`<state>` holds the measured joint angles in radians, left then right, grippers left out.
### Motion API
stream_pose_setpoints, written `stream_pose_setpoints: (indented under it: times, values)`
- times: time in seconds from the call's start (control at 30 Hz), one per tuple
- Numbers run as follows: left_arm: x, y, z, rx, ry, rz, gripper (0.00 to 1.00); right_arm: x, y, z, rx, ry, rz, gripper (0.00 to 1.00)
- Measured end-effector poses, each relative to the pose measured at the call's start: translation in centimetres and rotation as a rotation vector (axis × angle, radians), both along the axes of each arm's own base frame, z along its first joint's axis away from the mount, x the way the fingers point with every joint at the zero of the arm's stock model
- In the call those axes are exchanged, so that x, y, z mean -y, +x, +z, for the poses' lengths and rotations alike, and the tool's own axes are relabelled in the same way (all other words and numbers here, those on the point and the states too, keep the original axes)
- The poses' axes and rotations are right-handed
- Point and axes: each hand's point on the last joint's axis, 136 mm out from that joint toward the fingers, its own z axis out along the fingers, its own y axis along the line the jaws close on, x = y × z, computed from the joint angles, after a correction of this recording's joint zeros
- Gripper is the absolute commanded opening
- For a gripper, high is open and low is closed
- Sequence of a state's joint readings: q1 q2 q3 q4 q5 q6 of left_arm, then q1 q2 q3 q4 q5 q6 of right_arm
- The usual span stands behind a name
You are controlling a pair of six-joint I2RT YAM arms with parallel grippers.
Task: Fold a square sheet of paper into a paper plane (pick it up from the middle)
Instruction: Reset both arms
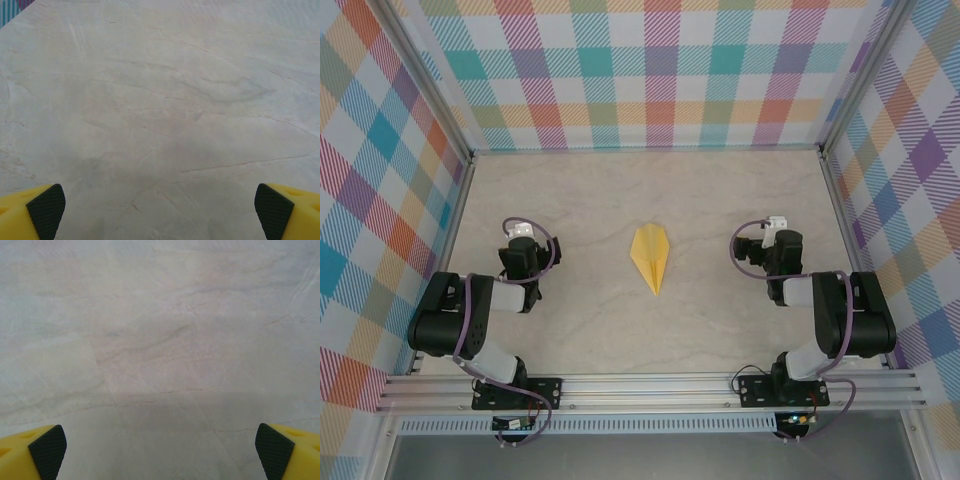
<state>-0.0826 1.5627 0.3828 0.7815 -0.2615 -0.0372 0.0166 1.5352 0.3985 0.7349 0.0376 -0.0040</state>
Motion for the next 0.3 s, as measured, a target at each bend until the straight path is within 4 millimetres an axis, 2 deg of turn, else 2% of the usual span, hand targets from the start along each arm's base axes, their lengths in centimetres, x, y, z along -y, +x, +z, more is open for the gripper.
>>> stream_pose_setpoints:
  times: [0.3]
  values:
    - [0.37, 0.3, 0.42, 0.018, -0.002, -0.021, 1.0, -0.15, 0.36, 0.69, 0.029, 0.009, 0.008, 1.0]
